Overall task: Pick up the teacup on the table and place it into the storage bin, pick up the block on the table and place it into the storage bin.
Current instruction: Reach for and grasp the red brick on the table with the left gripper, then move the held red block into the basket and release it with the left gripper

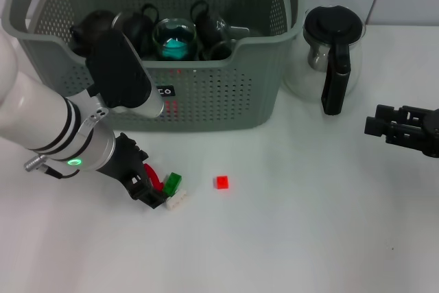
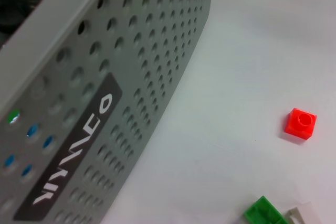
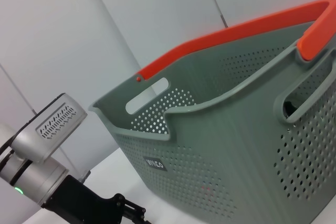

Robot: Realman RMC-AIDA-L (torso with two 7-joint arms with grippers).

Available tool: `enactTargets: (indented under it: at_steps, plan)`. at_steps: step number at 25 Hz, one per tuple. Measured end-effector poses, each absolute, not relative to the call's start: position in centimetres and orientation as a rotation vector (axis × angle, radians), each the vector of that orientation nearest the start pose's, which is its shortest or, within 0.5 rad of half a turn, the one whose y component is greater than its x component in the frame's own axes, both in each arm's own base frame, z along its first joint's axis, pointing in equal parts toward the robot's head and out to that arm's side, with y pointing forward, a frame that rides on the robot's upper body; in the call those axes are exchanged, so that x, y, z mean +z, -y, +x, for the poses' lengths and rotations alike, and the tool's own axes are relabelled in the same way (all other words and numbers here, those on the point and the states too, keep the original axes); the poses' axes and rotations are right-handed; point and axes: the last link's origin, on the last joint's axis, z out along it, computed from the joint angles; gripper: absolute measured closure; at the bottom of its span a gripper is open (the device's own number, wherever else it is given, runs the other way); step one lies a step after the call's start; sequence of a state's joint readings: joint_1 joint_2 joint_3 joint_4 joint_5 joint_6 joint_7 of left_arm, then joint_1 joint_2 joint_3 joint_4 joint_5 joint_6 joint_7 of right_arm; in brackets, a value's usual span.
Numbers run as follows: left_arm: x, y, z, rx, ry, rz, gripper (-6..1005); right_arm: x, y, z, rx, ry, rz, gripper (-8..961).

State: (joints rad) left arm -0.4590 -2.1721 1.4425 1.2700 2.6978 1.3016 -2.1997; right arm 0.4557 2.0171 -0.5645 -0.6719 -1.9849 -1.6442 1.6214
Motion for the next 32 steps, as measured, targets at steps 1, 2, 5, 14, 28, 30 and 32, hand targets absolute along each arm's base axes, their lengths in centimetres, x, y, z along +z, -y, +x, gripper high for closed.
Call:
enactTargets:
  at_steps: [1, 2, 5, 14, 28, 30, 32]
  plan:
    - [-4.2, -34.0, -22.4, 0.556, 0.54, -2.659, 157, 4.4, -31.5, 29.4, 0.825, -1.006, -2.548, 347]
    - [-4.2, -34.0, -22.3, 0.556, 0.54, -2.659, 158, 4.4, -31.5, 29.4, 0.825, -1.006, -2.548, 347]
    - [-4.3, -34.1, -22.2, 0.561, 0.538, -2.657, 162, 4.4, -31.5, 29.4, 0.825, -1.007, -2.548, 347]
    - [-4.4, -34.2, -22.5, 0.607, 0.559, -2.632, 175, 4.4, -31.3, 29.6, 0.823, -1.014, -2.543, 347]
    - [-2.1, -34.1, -20.5, 0.504, 0.564, -2.642, 365, 4.4, -31.3, 29.6, 0.824, -1.014, -2.542, 347]
    - [-0.3, -33.7, -19.3, 0.413, 0.561, -2.671, 365, 4.4, -31.3, 29.6, 0.824, -1.013, -2.543, 347]
    - [1.8, -33.4, -18.4, 0.299, 0.56, -2.701, 365, 4.4, -31.4, 29.5, 0.825, -1.011, -2.543, 347]
